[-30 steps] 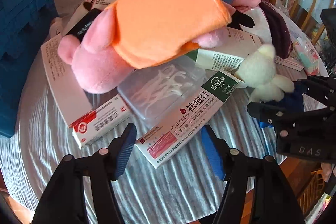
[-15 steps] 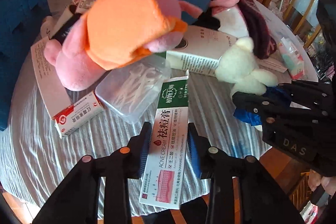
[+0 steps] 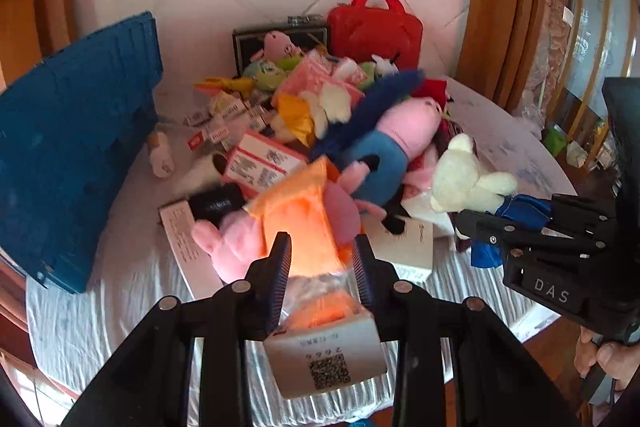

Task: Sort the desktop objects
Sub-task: 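Grasp the white bear in blue dress with the right tool, then carry the bear into the blue crate and open the right tool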

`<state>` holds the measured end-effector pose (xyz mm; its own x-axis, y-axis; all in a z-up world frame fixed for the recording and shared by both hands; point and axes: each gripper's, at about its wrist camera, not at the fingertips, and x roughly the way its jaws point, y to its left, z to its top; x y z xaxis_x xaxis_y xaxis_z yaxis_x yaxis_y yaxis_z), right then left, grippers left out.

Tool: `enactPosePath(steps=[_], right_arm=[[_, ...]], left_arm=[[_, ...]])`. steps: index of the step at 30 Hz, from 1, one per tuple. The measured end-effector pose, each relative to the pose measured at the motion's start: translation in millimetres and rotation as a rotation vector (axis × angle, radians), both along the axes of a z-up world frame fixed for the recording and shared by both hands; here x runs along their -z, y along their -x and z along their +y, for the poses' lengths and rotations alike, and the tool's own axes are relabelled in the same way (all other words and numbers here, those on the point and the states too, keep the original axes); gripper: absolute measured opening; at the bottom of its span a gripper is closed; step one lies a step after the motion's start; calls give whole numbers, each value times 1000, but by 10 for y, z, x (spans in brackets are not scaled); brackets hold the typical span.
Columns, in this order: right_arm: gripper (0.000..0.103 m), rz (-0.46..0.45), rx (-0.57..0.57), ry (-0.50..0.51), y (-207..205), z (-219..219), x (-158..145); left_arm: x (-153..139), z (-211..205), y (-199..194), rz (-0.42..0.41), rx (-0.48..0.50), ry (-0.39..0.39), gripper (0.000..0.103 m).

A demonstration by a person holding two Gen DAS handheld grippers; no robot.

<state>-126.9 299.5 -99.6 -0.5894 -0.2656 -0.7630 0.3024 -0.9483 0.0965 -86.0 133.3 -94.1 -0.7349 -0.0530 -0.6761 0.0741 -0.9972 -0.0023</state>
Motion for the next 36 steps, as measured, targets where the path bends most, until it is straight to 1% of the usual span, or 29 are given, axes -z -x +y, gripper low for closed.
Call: enactPosePath(steps=[2, 6, 10, 13, 14, 18, 20, 22, 23, 26, 30, 31, 34, 36], right_arm=[[28, 52, -20, 4, -7, -66, -164], [28, 152, -64, 14, 43, -339, -568], [28, 236, -118, 26, 103, -806, -948], [28, 302, -165, 49, 176, -1332, -1249], [28, 318, -176, 55, 196, -1489, -1323], [28, 395, -208, 84, 265, -2293, -1673], [28, 406, -232, 111, 318, -2734, -1825], [28, 418, -248, 118, 373, -3185, -1938], [28, 422, -250, 121, 393, -3366, -1963], [28, 393, -262, 129, 500, -3924, -1985], [28, 316, -270, 88, 679, -4545, -1838], [28, 301, -196, 68, 679, -4624, -1814], [29, 256, -191, 18, 768, -4841, -1669], [30, 243, -187, -6, 787, -4890, -1614]], left_arm=[[-233, -104, -22, 48, -38, 28, 31], [-582, -455, -56, 126, -121, 51, 31], [-918, -916, -136, 214, -191, 82, 31], [-1186, -1366, -220, 275, -241, 116, 31], [-1273, -1528, -254, 290, -322, 136, 31], [-1674, -2231, -469, 365, -359, 189, 31], [-1830, -2581, -555, 385, -376, 206, 31], [-1939, -2953, -627, 395, -392, 220, 30], [-1964, -3124, -648, 390, -402, 229, 25], [-1943, -3640, -665, 356, -433, 226, 25], [-1761, -4234, -648, 295, -468, 182, 25], [-1709, -4359, -640, 281, -474, 166, 25], [-1613, -4612, -667, 261, -488, 143, 25], [-1545, -4713, -685, 247, -500, 130, 25]])
